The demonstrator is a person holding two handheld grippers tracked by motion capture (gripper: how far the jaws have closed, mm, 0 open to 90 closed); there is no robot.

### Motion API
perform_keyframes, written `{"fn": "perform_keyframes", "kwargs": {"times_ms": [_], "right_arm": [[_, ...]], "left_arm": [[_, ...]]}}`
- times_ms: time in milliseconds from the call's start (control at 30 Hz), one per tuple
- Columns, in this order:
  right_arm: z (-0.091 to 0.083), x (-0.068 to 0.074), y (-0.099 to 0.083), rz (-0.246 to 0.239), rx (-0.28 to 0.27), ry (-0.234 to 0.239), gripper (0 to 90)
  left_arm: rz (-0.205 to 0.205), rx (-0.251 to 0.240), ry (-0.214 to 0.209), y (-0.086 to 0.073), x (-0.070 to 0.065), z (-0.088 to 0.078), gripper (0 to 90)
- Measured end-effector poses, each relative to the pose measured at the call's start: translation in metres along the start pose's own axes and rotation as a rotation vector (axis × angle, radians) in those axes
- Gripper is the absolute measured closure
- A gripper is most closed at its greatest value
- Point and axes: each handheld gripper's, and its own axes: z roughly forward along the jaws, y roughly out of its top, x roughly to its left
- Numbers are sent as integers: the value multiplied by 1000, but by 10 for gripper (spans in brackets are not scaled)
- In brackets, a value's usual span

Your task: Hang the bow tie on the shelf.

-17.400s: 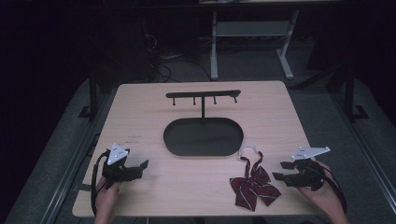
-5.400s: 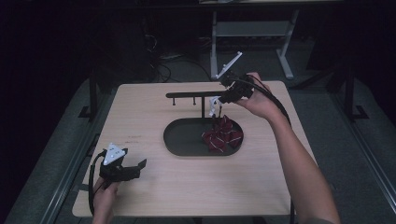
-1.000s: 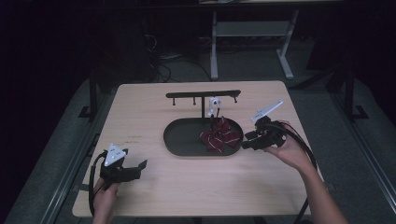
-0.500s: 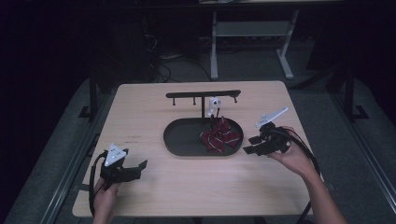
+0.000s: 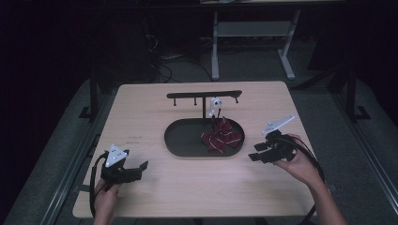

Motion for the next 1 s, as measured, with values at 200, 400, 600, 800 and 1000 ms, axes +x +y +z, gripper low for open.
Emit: {"fn": "perform_keyframes", "kwargs": {"times_ms": [200,400,600,800,1000], "right_arm": [[0,0,-12,24,-2,-2,482],[1,2,-25,26,-10,-2,481],[3,6,-37,38,-21,2,482],[4,12,-46,41,-29,6,481],[5,15,-53,43,-42,14,481]], "left_arm": [[6,8,0,0,0,0,136],[6,11,-2,0,-1,1,136],[9,12,-2,0,-1,1,136],[13,13,-2,0,-2,1,136],[18,16,-4,0,-2,2,135]]}}
